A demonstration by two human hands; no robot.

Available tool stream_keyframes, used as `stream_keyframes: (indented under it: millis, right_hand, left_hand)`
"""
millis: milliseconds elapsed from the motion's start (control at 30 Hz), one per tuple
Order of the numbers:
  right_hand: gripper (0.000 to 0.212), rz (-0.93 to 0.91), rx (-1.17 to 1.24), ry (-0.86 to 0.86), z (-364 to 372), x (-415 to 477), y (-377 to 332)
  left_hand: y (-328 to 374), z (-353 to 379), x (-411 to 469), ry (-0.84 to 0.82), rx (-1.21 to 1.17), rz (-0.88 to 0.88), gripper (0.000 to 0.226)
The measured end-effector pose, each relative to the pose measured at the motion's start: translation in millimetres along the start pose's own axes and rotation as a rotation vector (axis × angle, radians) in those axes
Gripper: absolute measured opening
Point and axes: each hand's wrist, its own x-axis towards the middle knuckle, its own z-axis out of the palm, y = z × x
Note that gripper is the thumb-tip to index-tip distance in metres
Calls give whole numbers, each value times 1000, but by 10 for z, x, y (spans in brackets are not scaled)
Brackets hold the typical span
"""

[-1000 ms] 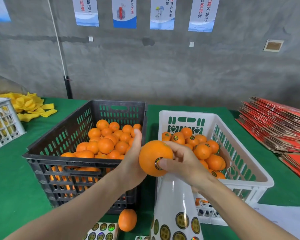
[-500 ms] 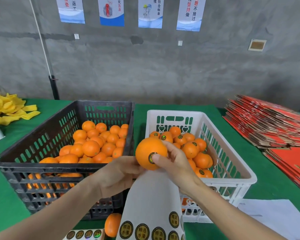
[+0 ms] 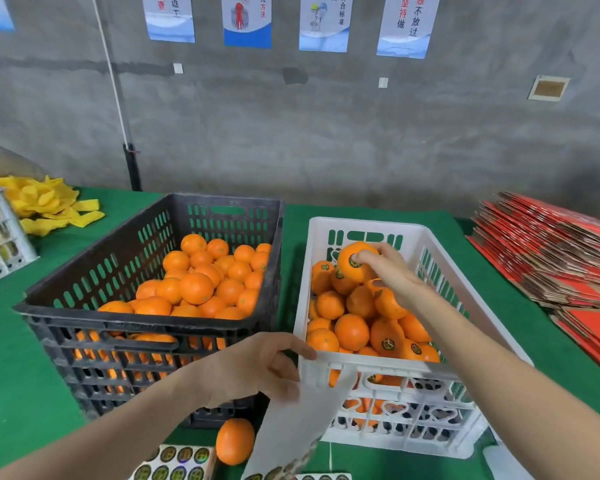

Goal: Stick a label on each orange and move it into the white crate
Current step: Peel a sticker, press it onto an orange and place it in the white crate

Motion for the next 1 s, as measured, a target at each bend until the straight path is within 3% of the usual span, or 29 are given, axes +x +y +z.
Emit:
stream_keyframes:
  millis: [167,333,433,467,533,567,600,667,733,767,900,933,1000]
  right_hand:
    - [27,20,-423,-207,320,519,150]
    - [52,51,-788,-484,512,667,338]
    - [63,-47,-1099,-510,584,656,362]
    - [53,-154,-1068,-443,608,608,284]
    - [29,-324,-742,-203,598,458,81]
    - [38,-386,-535,-114,568,325,-49]
    - [47,-422,-344,-134,540,173,-178]
    - [41,-429,-126,-455,511,-178,-423]
    - [17,-405,-225,-763,589,-482,-554]
    - [12,-421,-332,-810,639,-580,-570]
    - [18,-474,-405,-701,864,-668,-594]
    - [19,-489,-425,-679,908,-647,-611]
    - [19,-507,-456,-676,951,-589,-653]
  left_hand:
    - [46,-127,-19,40,-63,0,44]
    - [94,-267,-37,51,-111,2,44]
    - [102,-295,-44,31,-124,15,43]
    - [100,-300,-49,31,-120,26,42]
    - [96,-324,-72,38,-114,49,39]
    - [96,-350,-86,49,-111,66,37]
    - [99,-388,-100,66,-107,84,35]
    - [115,-485,-137,119,-105,120,34]
    - [129,-576,-171,180,-121,170,31]
    - [135,-629,-192,210,-120,190,29]
    - [107,-1078,-134,283,-93,174,15]
    - [75,-1271,-45,373,32,114,12]
    - [-16,-1662,172,528,586,-82,26]
